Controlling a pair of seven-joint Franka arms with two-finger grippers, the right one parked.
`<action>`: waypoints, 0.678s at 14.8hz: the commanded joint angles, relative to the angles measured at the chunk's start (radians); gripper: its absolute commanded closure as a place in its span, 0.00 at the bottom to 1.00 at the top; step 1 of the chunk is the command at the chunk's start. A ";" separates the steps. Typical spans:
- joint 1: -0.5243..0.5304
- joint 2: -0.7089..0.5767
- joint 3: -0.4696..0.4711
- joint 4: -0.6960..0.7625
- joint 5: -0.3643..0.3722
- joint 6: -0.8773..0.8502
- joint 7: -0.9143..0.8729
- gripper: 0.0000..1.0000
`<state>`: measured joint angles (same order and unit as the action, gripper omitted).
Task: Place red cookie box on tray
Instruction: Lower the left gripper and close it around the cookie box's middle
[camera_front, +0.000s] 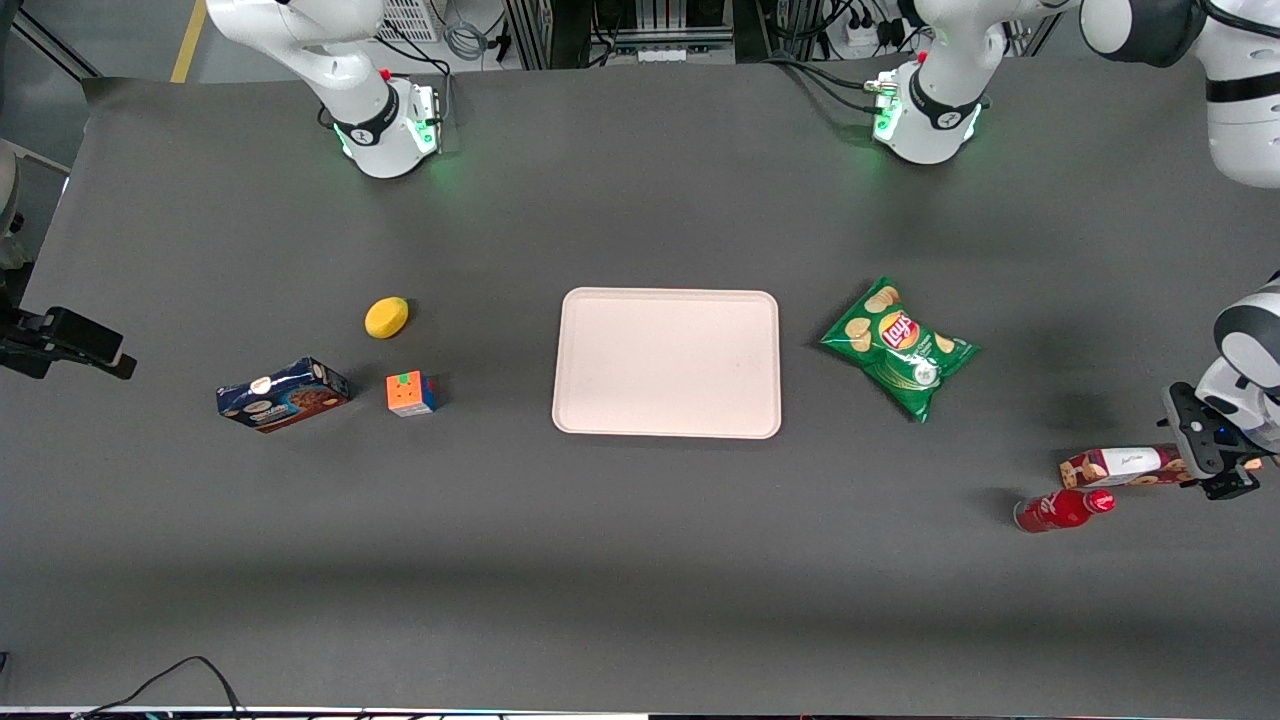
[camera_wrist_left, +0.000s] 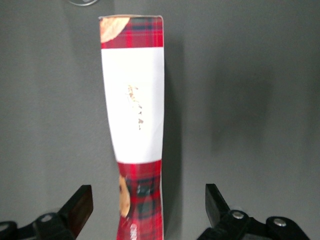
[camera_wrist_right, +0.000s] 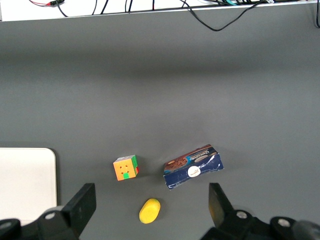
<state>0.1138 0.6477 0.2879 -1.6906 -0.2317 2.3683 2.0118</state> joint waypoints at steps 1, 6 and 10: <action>0.000 0.033 0.000 0.026 -0.040 0.018 0.027 0.01; 0.000 0.035 0.000 0.028 -0.049 0.019 0.027 0.68; -0.002 0.023 0.000 0.026 -0.060 -0.001 0.015 1.00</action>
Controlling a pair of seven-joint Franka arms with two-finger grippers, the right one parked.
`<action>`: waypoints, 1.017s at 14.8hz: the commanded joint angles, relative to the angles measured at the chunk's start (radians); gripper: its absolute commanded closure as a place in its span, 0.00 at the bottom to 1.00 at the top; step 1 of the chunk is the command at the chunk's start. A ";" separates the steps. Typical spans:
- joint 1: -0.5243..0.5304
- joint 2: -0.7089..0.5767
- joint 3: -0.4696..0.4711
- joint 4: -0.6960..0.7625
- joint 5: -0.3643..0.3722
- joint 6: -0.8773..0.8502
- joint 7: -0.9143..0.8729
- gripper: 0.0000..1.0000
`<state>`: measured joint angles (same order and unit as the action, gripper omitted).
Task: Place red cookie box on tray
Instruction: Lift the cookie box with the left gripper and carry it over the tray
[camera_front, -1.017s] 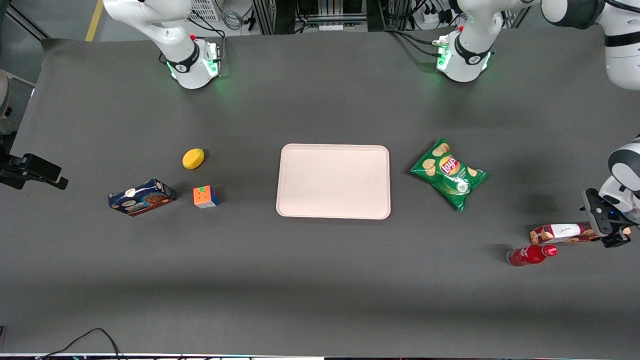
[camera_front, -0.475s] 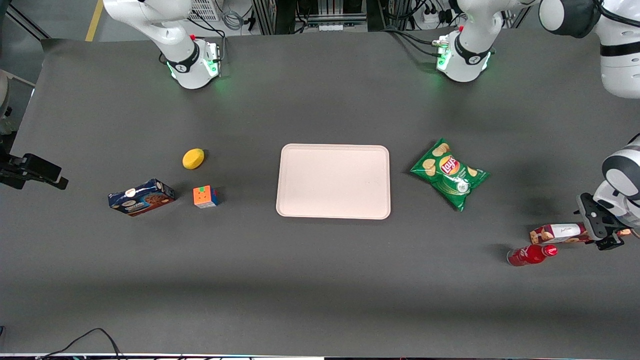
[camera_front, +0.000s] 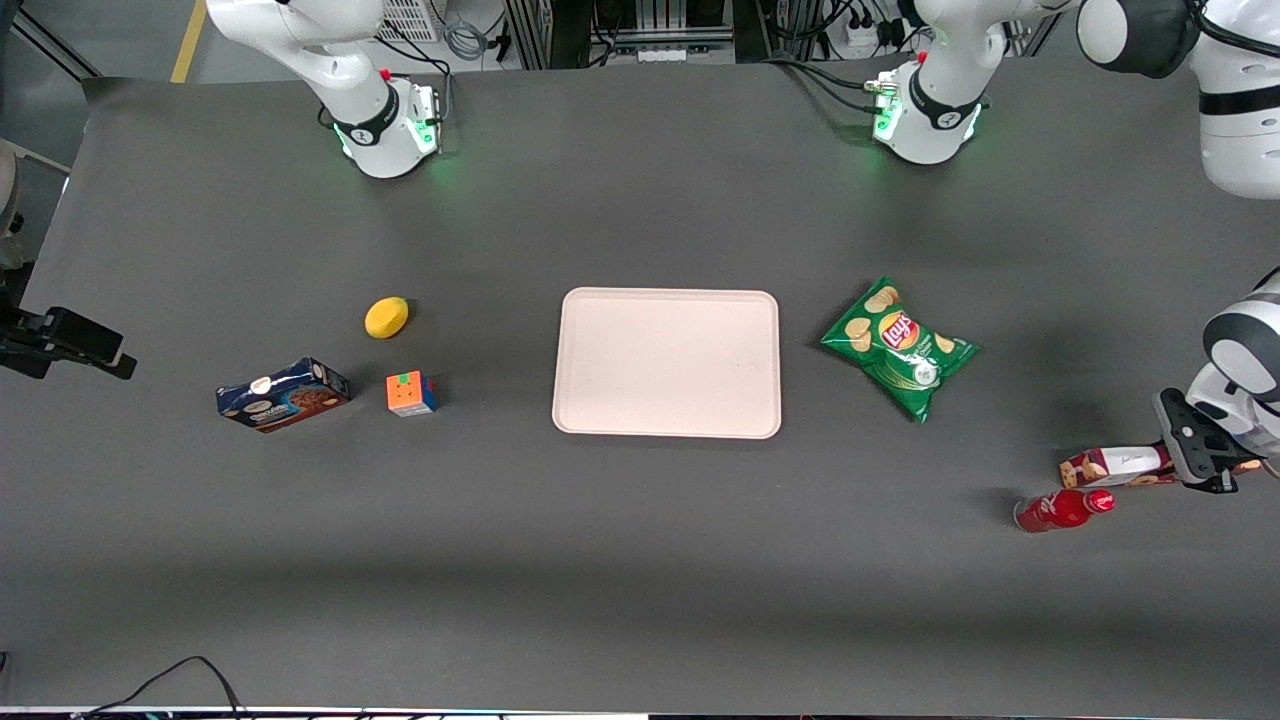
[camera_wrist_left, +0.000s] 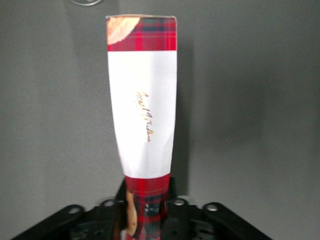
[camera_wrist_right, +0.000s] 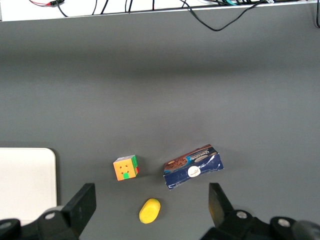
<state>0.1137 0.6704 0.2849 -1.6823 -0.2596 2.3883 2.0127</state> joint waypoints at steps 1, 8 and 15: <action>-0.003 -0.009 0.005 0.018 -0.053 -0.027 -0.009 1.00; -0.097 -0.190 0.112 0.010 -0.014 -0.348 -0.480 1.00; -0.178 -0.464 0.102 -0.066 0.127 -0.641 -1.102 1.00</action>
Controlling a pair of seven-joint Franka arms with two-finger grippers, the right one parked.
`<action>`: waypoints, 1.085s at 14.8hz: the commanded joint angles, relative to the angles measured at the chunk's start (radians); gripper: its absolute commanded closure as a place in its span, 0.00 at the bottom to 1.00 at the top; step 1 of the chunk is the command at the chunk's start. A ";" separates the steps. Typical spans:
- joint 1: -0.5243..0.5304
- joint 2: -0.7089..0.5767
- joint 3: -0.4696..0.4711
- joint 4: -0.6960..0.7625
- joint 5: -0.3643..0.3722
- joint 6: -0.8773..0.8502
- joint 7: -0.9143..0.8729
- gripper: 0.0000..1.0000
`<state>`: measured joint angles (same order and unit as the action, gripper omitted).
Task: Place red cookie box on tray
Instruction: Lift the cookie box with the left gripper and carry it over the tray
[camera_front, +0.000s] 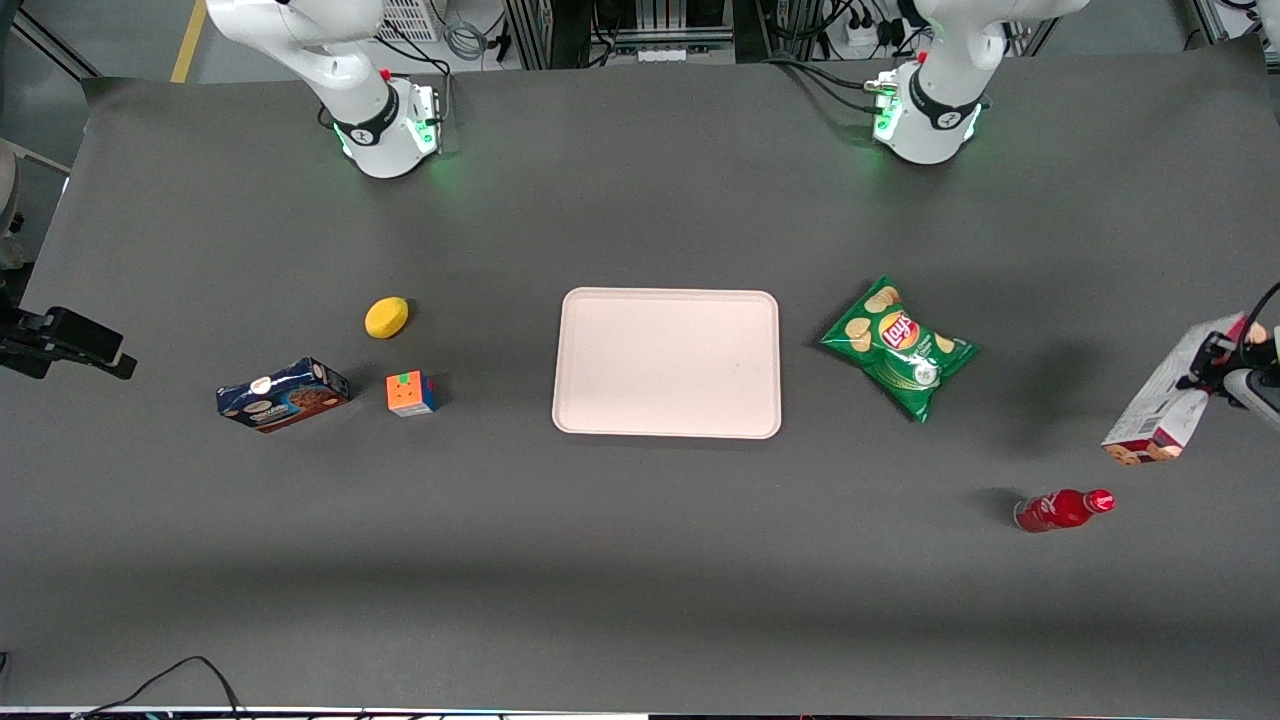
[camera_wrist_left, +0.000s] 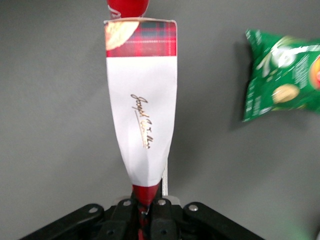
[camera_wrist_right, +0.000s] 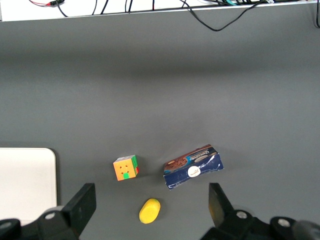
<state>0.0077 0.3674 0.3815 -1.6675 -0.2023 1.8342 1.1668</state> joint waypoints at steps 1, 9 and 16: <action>-0.074 -0.191 -0.015 -0.081 0.070 -0.134 -0.321 1.00; -0.078 -0.326 -0.407 -0.196 0.058 -0.031 -1.025 1.00; -0.150 -0.257 -0.711 -0.386 0.083 0.435 -1.585 1.00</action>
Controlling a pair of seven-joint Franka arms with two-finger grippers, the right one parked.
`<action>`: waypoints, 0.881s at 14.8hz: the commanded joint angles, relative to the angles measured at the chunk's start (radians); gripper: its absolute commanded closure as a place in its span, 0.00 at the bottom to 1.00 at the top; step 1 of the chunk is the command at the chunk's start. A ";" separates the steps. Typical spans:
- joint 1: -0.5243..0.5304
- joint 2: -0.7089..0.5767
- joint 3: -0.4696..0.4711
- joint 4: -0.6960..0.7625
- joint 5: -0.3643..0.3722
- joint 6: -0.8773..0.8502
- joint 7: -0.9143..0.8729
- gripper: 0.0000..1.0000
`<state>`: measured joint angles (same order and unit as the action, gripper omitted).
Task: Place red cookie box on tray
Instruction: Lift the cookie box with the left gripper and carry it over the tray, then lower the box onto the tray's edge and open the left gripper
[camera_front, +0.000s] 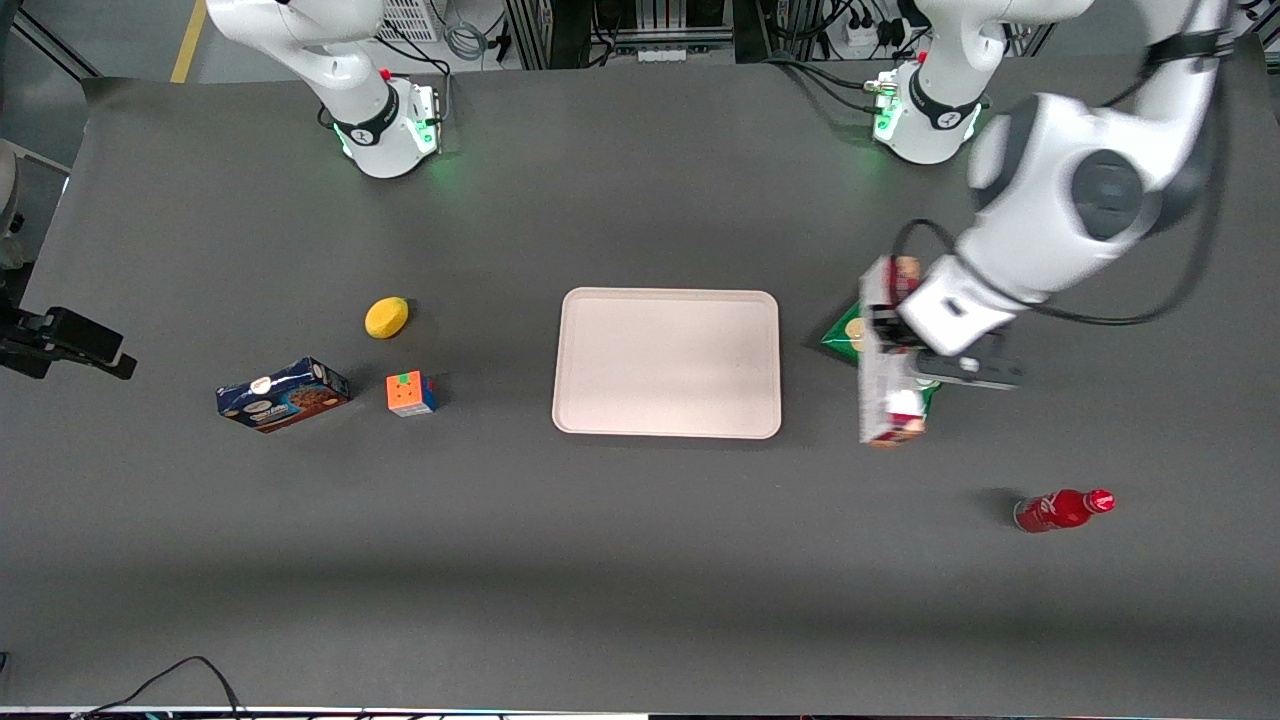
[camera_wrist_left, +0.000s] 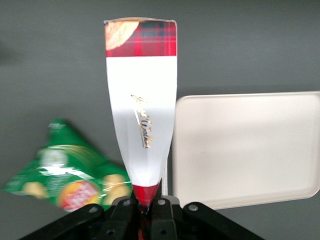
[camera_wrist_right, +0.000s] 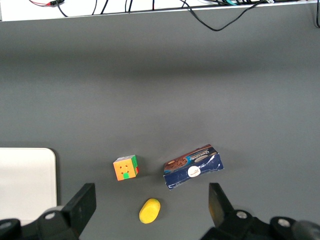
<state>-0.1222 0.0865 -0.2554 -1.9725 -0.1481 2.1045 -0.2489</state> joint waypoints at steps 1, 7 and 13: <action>-0.034 0.047 -0.090 -0.101 0.059 0.217 -0.197 1.00; -0.082 0.180 -0.176 -0.147 0.294 0.356 -0.466 1.00; -0.088 0.271 -0.176 -0.169 0.292 0.448 -0.483 1.00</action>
<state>-0.2023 0.3485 -0.4340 -2.1394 0.1247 2.5328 -0.6948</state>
